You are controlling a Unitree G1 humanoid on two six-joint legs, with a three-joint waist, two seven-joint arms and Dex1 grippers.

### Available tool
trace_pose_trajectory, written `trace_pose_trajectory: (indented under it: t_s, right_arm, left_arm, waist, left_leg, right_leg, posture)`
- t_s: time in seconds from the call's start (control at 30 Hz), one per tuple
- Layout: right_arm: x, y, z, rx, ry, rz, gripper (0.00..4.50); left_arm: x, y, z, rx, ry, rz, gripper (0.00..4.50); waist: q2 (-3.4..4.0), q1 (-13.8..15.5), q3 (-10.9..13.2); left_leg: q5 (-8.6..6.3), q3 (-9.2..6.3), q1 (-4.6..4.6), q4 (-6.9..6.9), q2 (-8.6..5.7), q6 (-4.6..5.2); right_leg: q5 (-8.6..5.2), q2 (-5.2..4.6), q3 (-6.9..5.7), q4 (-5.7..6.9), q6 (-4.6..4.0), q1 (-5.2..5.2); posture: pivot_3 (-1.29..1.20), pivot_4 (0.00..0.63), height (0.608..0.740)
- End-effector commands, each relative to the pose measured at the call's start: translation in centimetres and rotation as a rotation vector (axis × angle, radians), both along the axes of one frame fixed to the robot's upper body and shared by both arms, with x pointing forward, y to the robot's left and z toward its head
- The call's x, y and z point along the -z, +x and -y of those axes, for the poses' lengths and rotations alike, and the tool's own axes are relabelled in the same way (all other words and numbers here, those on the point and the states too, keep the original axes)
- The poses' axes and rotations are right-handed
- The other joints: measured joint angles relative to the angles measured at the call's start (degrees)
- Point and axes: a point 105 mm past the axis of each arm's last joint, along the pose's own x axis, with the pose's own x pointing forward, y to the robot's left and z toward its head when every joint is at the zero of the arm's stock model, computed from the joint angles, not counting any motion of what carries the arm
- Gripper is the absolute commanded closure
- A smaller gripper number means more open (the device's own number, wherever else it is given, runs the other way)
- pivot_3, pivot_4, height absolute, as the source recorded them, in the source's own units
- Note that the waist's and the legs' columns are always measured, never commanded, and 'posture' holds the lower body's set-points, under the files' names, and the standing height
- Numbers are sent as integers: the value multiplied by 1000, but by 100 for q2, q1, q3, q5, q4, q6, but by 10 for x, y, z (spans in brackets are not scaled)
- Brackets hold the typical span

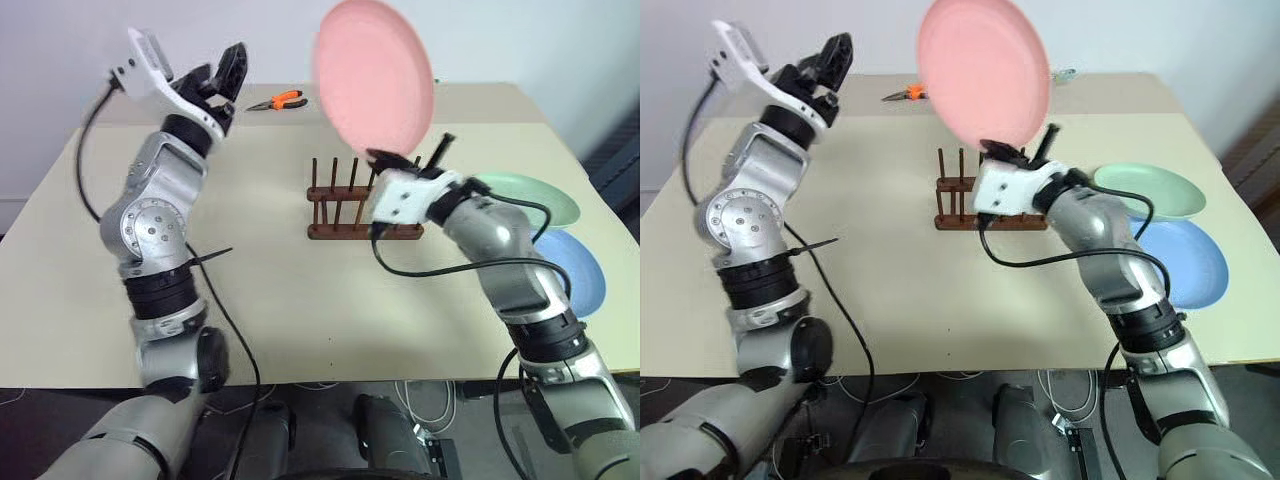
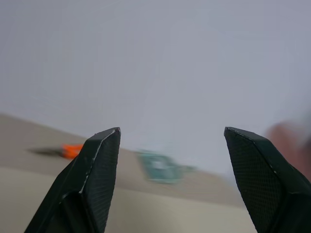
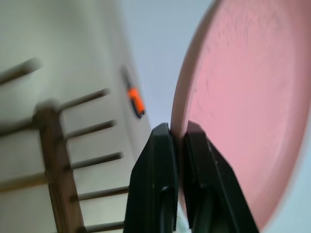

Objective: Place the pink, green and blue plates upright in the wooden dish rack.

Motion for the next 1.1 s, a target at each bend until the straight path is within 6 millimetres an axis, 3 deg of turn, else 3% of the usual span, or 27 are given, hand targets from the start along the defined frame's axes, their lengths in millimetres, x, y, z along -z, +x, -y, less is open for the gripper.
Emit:
trace_pose_trajectory:
  t_s: [0.03,0.1,0.2,0.3,0.97,1.1]
  right_arm:
    - [-31,-25,29,-165,485,-216,4500]
    - [-37,-31,42,-231,665,-304,4500]
    - [-33,-36,54,-272,764,-408,4500]
    - [-27,-38,56,-302,799,-486,4500]
    - [-4,-4,76,-339,853,-693,4500]
    - [-1,1,81,-325,840,-702,2946]
  left_arm:
    - [49,-20,36,238,370,-9,901]
    - [77,-45,56,464,433,-49,901]
    - [115,-85,79,736,527,-112,901]
    - [134,-105,90,860,565,-150,901]
    - [150,-116,99,921,582,-191,901]
    - [152,-116,99,914,585,-197,823]
  waist:
    - [9,10,0]
    - [11,27,1]
    - [14,26,8]
    - [41,20,13]
    - [54,8,18]
    - [54,13,18]
  left_leg:
    - [-1,-1,3,-2,0,2]
    - [-4,-3,-3,1,0,7]
    - [-6,-10,-14,3,2,11]
    - [-6,-5,-10,-5,6,11]
    - [-6,5,-8,1,6,15]
    - [-6,5,-8,1,6,15]
  right_leg:
    - [0,0,0,-1,-2,5]
    - [2,-4,0,-10,-6,7]
    - [-3,-4,-4,-28,-32,6]
    - [-4,-3,-3,-31,-36,5]
    - [-1,-3,-3,-31,-26,7]
    - [0,-3,-3,-31,-25,7]
  posture:
    - [0,150,740]
    - [0,150,740]
    - [0,150,740]
    - [0,150,740]
    - [0,150,740]
    - [0,150,740]
